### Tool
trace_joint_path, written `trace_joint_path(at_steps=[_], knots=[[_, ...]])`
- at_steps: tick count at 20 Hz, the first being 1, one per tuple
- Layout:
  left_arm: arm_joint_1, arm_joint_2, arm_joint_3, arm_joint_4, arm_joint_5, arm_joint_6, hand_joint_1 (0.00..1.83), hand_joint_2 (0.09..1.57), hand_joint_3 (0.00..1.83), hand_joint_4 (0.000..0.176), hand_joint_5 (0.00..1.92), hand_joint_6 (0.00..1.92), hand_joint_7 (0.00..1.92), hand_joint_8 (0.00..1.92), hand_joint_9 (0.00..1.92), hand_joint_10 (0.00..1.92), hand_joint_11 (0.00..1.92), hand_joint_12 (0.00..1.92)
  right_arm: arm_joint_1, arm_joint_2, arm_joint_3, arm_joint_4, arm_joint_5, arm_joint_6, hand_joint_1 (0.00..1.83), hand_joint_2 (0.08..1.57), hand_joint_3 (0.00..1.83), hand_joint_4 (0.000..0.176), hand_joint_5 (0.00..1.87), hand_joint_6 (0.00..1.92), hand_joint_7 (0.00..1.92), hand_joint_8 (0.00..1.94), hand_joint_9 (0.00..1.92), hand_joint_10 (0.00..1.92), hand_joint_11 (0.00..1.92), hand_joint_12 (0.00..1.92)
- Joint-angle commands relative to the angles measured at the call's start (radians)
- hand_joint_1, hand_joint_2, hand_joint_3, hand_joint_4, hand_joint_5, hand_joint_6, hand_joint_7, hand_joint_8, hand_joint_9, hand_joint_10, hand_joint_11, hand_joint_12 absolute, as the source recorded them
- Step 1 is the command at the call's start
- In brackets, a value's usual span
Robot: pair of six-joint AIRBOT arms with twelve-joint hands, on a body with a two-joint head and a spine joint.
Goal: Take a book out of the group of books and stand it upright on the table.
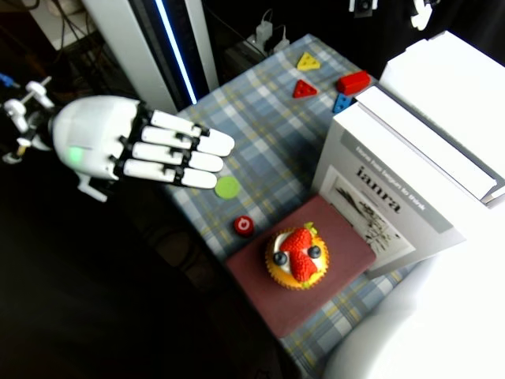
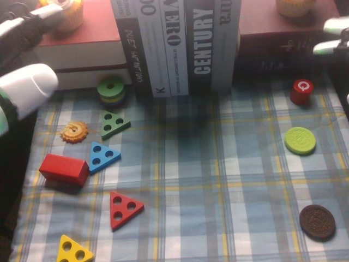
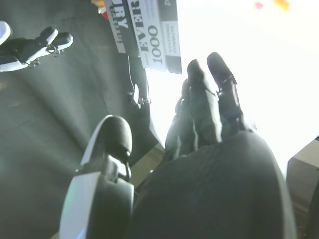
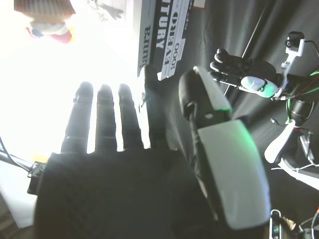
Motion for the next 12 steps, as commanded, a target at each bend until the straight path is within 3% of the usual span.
trace_joint_path(at_steps=[1,4,5,6,9,10,11,12], knots=[[-0.008,0.001,0.0,0.007,-0.123,-0.007,0.01,1.38,0.01,0.173,0.26,0.0,0.13,0.0,0.11,0.0,0.0,0.0,0.012,-0.003,0.005,0.024,0.119,0.001,0.52,1.41,0.0,0.0,0.55,0.0,0.42,0.0,0.44,0.01,0.28,0.53],[-0.009,0.0,0.0,0.007,-0.128,-0.007,0.03,1.38,0.01,0.176,0.24,0.0,0.11,0.0,0.1,0.0,0.0,0.0,0.02,-0.009,0.009,0.024,0.12,0.001,0.43,1.41,0.0,0.0,0.51,0.0,0.4,0.0,0.4,0.0,0.26,0.49],[-0.009,0.0,0.0,0.007,-0.127,-0.007,0.02,1.37,0.0,0.176,0.25,0.0,0.13,0.01,0.11,0.01,0.0,0.0,0.027,-0.013,0.012,0.024,0.12,0.001,0.45,1.41,0.0,0.01,0.48,0.0,0.38,0.0,0.37,0.0,0.22,0.47],[-0.008,0.0,0.0,0.005,-0.126,-0.007,0.01,1.37,0.0,0.176,0.24,0.0,0.13,0.01,0.11,0.0,0.0,0.0,0.05,-0.026,0.022,0.025,0.12,0.0,0.35,1.4,0.0,0.011,0.41,0.0,0.33,0.0,0.27,0.0,0.11,0.42],[-0.005,-0.001,0.0,-0.001,-0.127,-0.007,0.0,1.37,0.0,0.176,0.24,0.0,0.12,0.0,0.1,0.0,0.0,0.0,0.138,-0.064,0.052,0.024,0.123,-0.012,0.02,1.33,0.0,0.108,0.15,0.0,0.11,0.0,0.11,0.0,0.09,0.23],[-0.005,-0.001,0.0,-0.001,-0.128,-0.007,0.0,1.37,0.0,0.176,0.25,0.0,0.13,0.0,0.1,0.0,0.0,0.0,0.188,-0.087,0.073,0.015,0.122,-0.014,0.0,1.31,0.0,0.121,0.13,0.0,0.08,0.0,0.07,0.0,0.07,0.2],[-0.004,-0.002,0.0,-0.001,-0.129,-0.007,0.0,1.37,0.0,0.176,0.25,0.0,0.13,0.0,0.11,0.0,0.0,0.0,0.219,-0.102,0.088,0.008,0.121,-0.014,0.0,1.29,0.0,0.112,0.11,0.0,0.06,0.0,0.02,0.0,0.02,0.17],[-0.004,-0.004,0.0,-0.001,-0.128,-0.007,0.0,1.36,0.0,0.176,0.26,0.01,0.14,0.01,0.11,0.0,0.0,0.0,0.254,-0.117,0.104,0.0,0.117,-0.014,0.0,1.23,0.0,0.15,0.11,0.0,0.03,0.0,0.0,0.0,0.0,0.09]])
